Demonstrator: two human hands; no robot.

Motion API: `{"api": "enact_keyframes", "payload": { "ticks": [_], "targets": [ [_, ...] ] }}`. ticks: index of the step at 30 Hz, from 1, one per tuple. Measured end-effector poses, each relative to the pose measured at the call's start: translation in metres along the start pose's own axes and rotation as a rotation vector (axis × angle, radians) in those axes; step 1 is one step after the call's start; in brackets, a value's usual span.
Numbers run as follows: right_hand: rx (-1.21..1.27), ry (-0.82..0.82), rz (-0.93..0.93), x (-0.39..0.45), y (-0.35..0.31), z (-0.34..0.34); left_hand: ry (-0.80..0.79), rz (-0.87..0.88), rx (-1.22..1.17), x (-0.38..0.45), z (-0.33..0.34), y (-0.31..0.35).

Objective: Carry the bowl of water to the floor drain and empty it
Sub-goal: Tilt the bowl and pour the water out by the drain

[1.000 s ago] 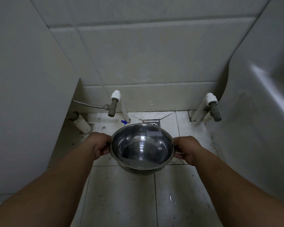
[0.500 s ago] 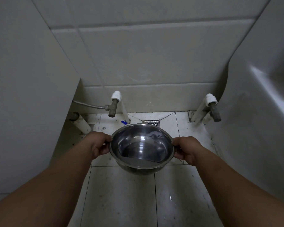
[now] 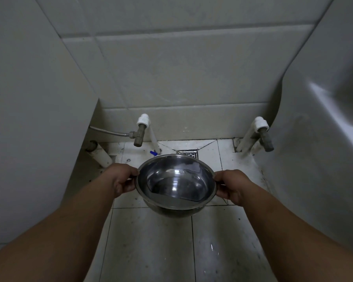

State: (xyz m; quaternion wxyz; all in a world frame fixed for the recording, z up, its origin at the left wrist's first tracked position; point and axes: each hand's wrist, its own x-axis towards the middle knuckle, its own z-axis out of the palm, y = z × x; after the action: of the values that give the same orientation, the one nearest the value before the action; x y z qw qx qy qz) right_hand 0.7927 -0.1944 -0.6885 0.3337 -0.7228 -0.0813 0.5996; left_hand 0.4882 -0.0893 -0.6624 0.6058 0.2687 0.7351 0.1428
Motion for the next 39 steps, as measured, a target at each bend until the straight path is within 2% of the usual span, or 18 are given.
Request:
{"api": "enact_keyframes", "payload": {
  "ticks": [39],
  "targets": [
    [0.077,-0.015,0.034,-0.008,-0.01,0.003,0.012,0.003,0.007,0.017,-0.003,0.002]
  ]
}}
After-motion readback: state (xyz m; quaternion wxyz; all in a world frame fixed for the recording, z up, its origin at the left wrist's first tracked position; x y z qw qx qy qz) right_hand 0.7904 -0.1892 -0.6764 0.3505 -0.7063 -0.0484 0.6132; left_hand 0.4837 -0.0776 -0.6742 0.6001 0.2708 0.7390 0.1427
